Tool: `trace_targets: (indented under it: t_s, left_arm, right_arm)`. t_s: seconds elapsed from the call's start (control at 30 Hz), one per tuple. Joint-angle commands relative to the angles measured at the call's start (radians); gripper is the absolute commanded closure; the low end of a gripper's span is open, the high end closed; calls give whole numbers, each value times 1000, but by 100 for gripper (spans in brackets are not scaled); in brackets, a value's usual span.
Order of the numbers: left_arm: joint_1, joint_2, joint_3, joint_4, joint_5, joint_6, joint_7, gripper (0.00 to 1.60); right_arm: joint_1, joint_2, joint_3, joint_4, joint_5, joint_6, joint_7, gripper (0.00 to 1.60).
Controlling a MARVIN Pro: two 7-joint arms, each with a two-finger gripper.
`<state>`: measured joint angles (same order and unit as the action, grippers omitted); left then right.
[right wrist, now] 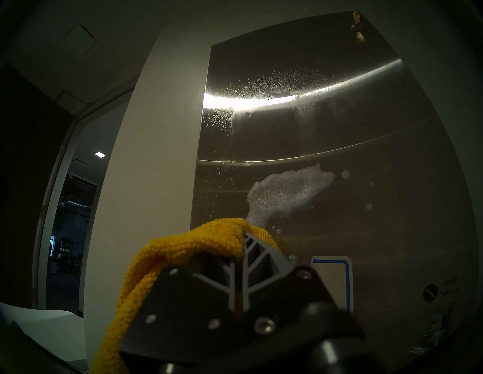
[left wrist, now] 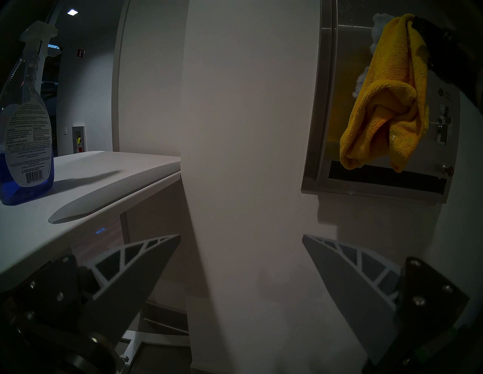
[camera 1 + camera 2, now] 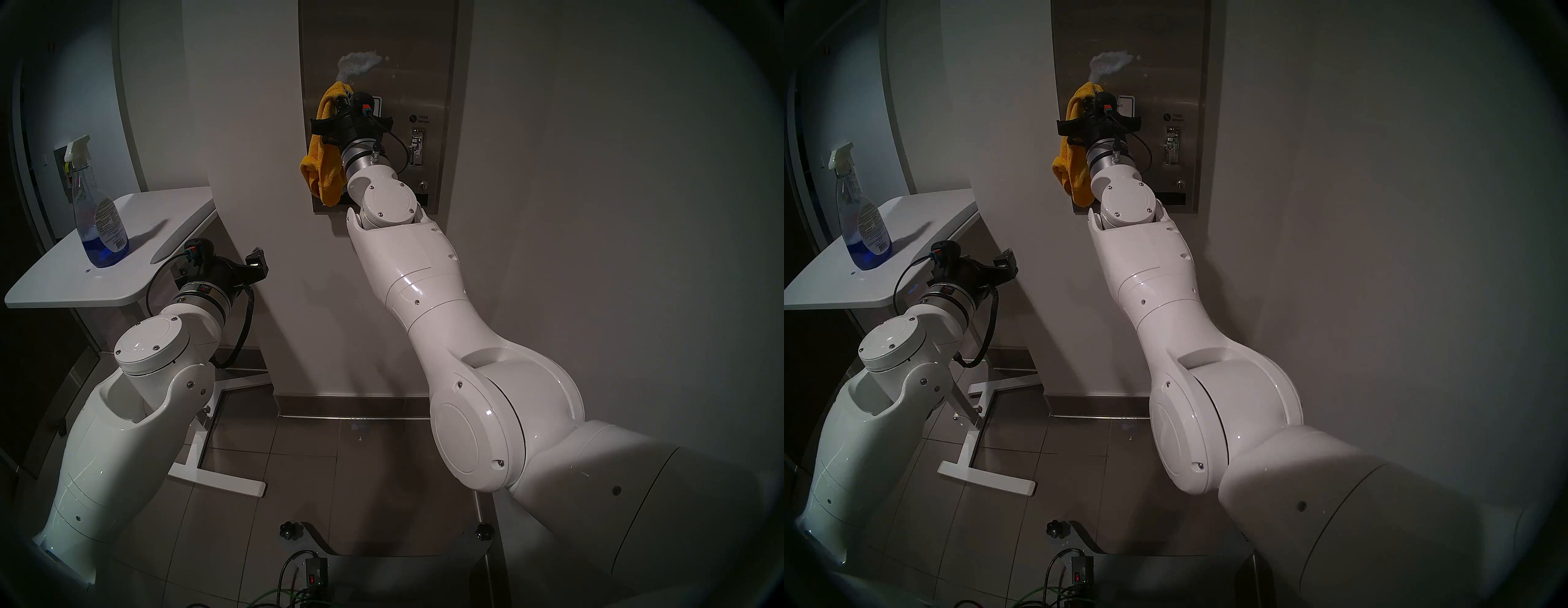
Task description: Pick up the cloth and wipe the surface
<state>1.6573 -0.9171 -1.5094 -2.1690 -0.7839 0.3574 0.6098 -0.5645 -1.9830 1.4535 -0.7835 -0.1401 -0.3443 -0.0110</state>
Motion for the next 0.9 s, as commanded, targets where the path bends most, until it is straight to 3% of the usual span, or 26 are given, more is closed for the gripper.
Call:
trace_targets:
  t_s: [0.0,0.87]
  left_arm:
    - [-30,5,-9,-26,5,-6,-2,0]
    - [-20,11,0,-15,3,-6,2,0]
  right_arm:
    - [118,0,1,37,-10,-9,3,160]
    - [252,-6,32,109,-15,9,-18,160]
